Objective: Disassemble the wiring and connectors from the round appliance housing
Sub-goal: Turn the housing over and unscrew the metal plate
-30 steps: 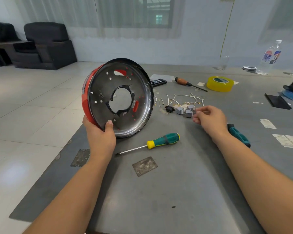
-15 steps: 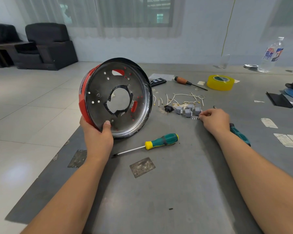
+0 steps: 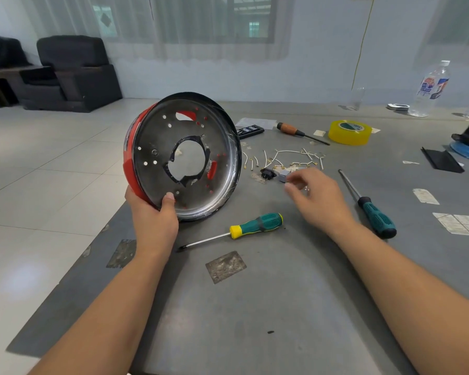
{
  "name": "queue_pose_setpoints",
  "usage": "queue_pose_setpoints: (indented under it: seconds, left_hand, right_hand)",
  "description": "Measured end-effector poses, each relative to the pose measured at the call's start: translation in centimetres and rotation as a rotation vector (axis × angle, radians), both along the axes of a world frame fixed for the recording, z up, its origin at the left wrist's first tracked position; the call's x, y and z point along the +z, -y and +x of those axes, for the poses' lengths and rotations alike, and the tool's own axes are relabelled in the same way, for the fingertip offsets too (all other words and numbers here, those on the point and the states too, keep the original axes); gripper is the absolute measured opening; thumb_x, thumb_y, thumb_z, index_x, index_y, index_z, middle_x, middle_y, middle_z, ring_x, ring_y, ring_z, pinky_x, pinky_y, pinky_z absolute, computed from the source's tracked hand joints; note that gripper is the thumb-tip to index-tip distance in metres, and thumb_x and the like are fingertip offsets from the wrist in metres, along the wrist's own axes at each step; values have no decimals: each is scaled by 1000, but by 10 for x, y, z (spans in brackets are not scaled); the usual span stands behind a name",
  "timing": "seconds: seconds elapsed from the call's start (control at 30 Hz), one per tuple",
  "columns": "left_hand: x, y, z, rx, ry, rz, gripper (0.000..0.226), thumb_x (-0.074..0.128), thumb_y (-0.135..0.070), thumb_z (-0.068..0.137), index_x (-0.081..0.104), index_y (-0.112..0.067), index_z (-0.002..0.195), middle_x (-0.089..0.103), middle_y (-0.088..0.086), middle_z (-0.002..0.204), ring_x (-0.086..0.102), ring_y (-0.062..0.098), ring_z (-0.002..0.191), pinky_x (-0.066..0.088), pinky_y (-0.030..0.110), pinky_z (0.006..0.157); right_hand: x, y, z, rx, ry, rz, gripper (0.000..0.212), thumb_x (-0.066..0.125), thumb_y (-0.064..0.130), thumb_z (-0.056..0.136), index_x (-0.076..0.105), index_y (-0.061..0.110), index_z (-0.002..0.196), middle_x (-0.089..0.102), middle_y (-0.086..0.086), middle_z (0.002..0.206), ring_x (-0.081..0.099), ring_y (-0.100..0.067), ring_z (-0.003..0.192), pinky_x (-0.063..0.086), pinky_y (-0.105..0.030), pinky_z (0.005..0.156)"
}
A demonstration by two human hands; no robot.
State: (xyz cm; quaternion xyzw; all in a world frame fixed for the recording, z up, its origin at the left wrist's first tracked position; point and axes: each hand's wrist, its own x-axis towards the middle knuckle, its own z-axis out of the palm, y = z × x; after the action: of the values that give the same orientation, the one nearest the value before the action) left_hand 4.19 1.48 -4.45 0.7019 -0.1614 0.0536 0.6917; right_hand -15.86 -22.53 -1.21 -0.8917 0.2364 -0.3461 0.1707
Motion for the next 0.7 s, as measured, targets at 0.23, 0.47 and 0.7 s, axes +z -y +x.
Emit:
queue_pose_setpoints:
  seconds: [0.23, 0.47, 0.7]
  left_hand:
    - [-2, 0, 4, -9, -43, -13, 66, 67, -20, 100, 31, -26, 154, 56, -5, 137, 59, 24, 126, 53, 57, 108]
    - [-4, 1, 9, -10, -130, -32, 65, 68, -22, 100, 31, -28, 153, 59, -1, 137, 63, 32, 125, 54, 60, 105]
    - [-3, 0, 10, -19, -172, -47, 64, 68, -23, 100, 31, -33, 151, 59, -2, 139, 63, 33, 125, 56, 60, 103]
  right_hand:
    - [-10, -65, 6, 408, -443, -272, 45, 50, 56, 99, 58, 35, 138, 60, 9, 126, 54, -15, 115, 43, -36, 98]
    - [-4, -53, -5, 320, -492, -365, 35, 51, 48, 101, 62, 35, 132, 60, 7, 117, 58, -18, 105, 43, -31, 78]
    - [10, -28, -21, -35, -518, -252, 32, 47, 52, 99, 57, 32, 122, 51, 9, 117, 59, -18, 104, 48, -33, 67]
